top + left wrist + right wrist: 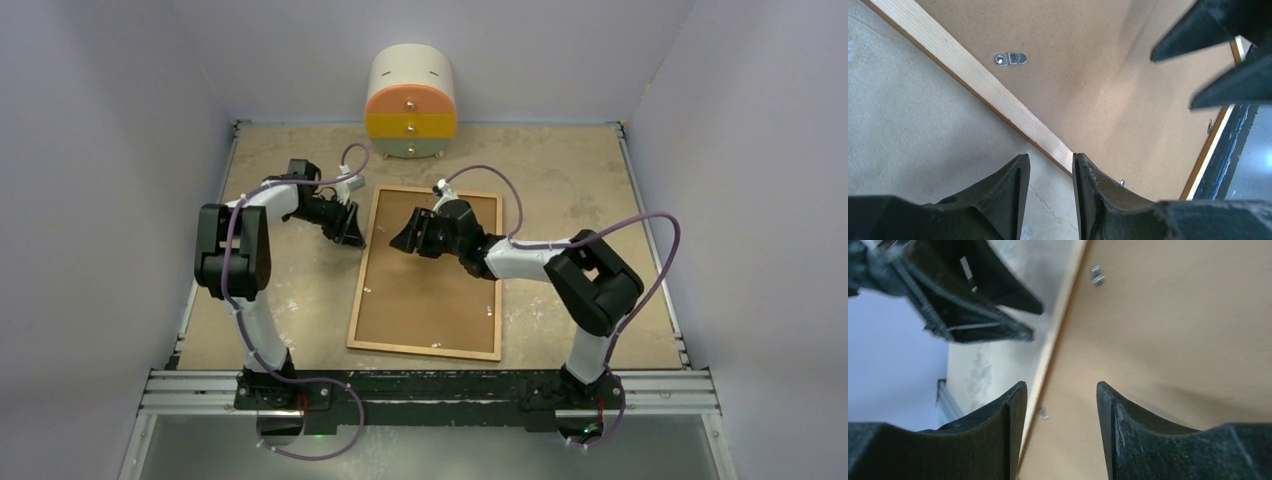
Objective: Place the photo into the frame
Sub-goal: Install the photo frame at the center of the board.
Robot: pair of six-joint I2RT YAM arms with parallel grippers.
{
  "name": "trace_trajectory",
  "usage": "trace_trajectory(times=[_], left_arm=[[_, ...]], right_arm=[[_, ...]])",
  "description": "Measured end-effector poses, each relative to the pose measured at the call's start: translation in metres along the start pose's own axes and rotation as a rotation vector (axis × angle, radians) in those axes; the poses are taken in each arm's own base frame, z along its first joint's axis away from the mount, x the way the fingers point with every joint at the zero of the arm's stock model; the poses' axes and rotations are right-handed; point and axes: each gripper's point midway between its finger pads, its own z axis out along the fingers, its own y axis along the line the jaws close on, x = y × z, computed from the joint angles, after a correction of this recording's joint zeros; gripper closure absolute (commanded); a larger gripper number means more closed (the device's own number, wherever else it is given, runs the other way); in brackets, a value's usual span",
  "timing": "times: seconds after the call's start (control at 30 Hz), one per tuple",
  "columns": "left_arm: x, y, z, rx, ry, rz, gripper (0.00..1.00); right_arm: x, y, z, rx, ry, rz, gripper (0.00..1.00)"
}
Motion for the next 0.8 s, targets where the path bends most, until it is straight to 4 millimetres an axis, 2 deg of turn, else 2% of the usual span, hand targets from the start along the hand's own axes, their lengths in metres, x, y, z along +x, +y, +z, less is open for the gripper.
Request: trace_trajectory(times=[0.07,0.2,0.3,0.47,0.8], left_arm=[[0.0,0.004,0.004,0.001,-0.002,-0.021,0.61],[0.005,0.009,0.011,0.006,0.006,-0.062,0.66],[0.005,0.011,0.012,0.006,0.005,-0.072,0.72],[0.005,0.012,0.013,0.003,0.002,-0.073,0.77],[0.005,0.012,0.013,0.002,0.001,-0.073,0.79]], right_arm=[[-0.009,-0.02,0.004,0.048,-0.003,0.001,0.44],[-0.021,-0.041,0.024,0.098,0.005,-0.016,0.45],[-0.026,-0.043,0.042,0.096,0.017,-0.04,0.45],[-0.032,-0.045,0.065,0.087,0.031,-0.064,0.47],[-0.043,-0.04,0.089,0.05,0.047,-0.085,0.48]])
